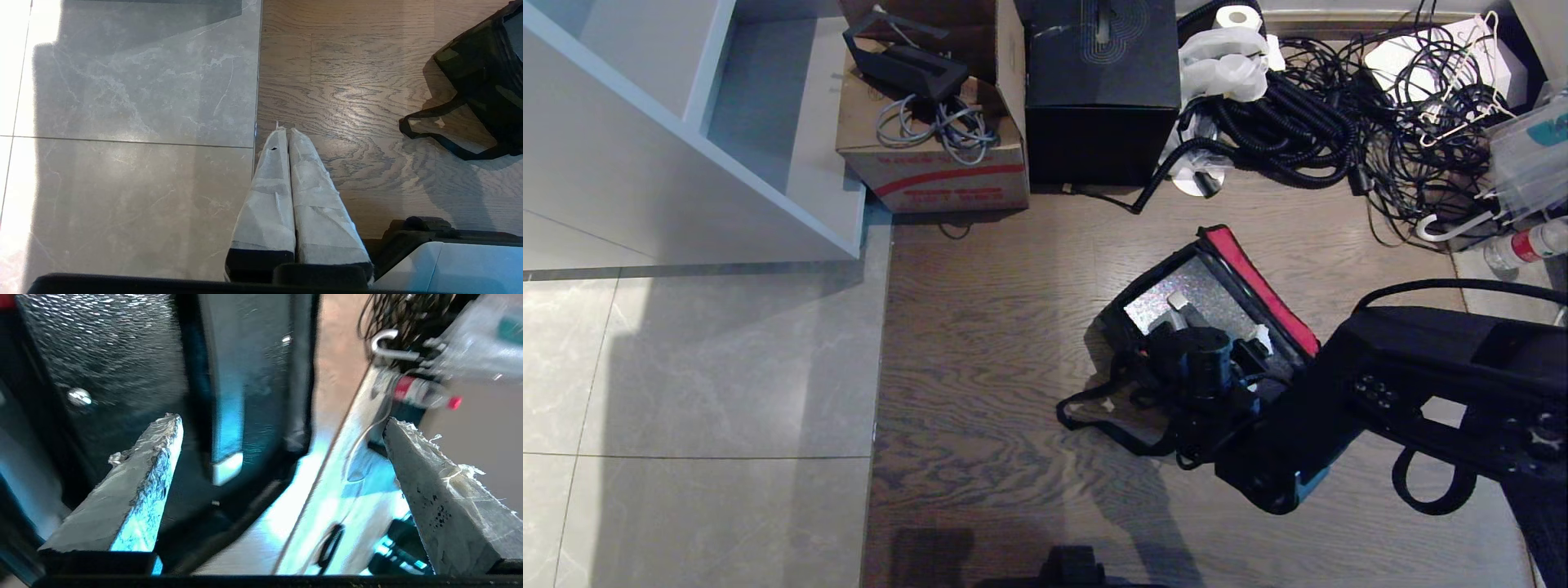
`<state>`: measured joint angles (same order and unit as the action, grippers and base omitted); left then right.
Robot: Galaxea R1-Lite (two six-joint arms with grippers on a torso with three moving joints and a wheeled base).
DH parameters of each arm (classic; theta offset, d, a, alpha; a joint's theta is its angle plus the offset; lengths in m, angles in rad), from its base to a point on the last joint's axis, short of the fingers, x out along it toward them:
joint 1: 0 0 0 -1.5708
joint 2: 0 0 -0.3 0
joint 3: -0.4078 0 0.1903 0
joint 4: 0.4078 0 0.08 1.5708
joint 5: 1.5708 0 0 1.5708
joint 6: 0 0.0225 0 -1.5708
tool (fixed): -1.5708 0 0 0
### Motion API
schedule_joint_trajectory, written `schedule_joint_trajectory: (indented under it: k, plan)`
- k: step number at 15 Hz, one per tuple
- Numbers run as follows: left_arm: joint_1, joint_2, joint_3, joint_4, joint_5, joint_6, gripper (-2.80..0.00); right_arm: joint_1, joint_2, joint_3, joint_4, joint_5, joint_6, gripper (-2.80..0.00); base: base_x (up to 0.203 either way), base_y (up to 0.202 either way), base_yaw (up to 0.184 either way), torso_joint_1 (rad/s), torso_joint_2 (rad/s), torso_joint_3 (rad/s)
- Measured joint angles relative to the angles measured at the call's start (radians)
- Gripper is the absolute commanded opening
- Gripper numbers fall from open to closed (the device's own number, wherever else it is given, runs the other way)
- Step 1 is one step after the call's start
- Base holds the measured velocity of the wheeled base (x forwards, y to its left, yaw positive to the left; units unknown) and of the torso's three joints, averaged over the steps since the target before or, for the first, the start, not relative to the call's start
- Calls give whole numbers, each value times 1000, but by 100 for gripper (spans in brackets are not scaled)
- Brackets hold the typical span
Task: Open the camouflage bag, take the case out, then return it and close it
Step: Grip the handle
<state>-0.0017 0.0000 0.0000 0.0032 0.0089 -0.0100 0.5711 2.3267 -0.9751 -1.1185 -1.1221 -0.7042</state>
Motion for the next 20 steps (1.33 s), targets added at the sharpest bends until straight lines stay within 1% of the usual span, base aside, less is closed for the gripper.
schedule_joint_trajectory:
  k: [2, 6, 11, 13, 15, 20]
  plan:
    - [0, 0, 0, 0, 0, 0, -280, -4, 30, -32, 1, -5, 26, 0, 0, 0, 0, 0, 0, 0]
    - [0, 0, 0, 0, 0, 0, -280, -30, 81, -89, -7, -9, 26, 0, 0, 0, 0, 0, 0, 0]
    - [0, 0, 0, 0, 0, 0, -280, -95, 132, -171, -15, -12, 16, 0, 0, 0, 0, 0, 0, 0]
    - [0, 0, 0, 0, 0, 0, -280, -117, 152, -202, -50, -12, 20, 0, 0, 0, 0, 0, 0, 0]
    - [0, 0, 0, 0, 0, 0, -280, -138, 162, -224, -53, -12, 18, 0, 0, 0, 0, 0, 0, 0]
    - [0, 0, 0, 0, 0, 0, -280, -237, 168, -253, -57, -11, 22, 0, 0, 0, 0, 0, 0, 0]
